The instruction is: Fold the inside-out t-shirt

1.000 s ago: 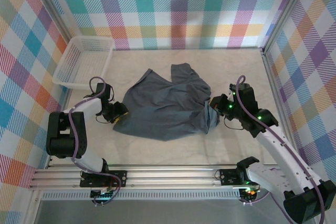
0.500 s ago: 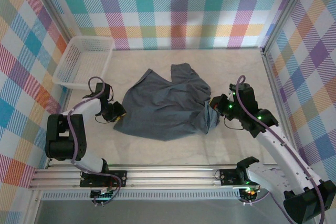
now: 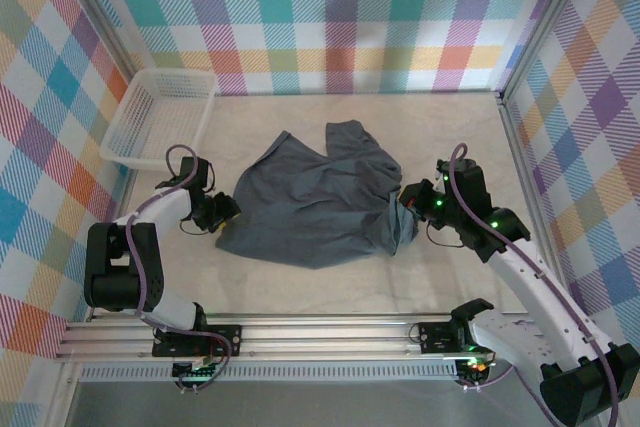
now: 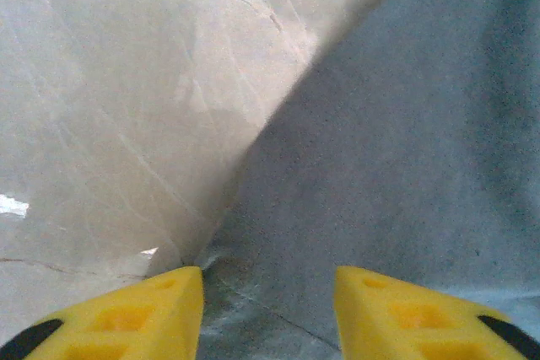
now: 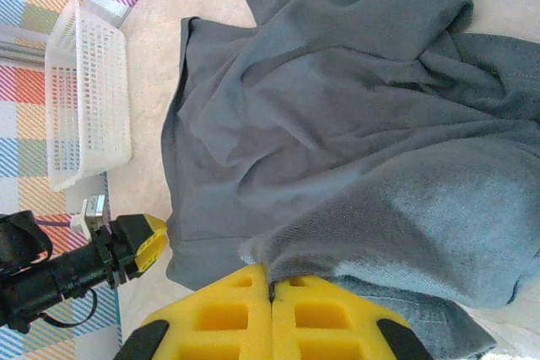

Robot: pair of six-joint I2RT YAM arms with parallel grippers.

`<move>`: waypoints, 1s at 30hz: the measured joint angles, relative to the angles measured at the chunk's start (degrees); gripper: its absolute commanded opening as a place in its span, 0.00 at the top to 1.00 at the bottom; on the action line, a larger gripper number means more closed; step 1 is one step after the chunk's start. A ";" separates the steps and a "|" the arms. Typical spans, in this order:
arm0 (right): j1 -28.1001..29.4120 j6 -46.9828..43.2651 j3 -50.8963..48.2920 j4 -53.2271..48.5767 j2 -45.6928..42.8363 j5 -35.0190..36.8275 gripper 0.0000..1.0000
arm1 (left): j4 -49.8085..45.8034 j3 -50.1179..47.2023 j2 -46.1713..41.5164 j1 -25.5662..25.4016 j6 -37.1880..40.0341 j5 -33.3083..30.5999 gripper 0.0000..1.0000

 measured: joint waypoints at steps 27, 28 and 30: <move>0.00 -0.90 3.78 -1.01 1.60 0.83 1.00 | -8.11 6.69 -2.89 0.00 0.66 -1.31 1.00; 0.00 -2.25 7.45 -2.49 2.91 2.05 1.00 | -11.04 11.04 -4.37 0.00 0.96 -1.75 1.00; 0.00 -5.46 17.44 -4.13 6.03 5.09 1.00 | -15.54 22.25 -6.69 0.00 1.68 -2.82 1.00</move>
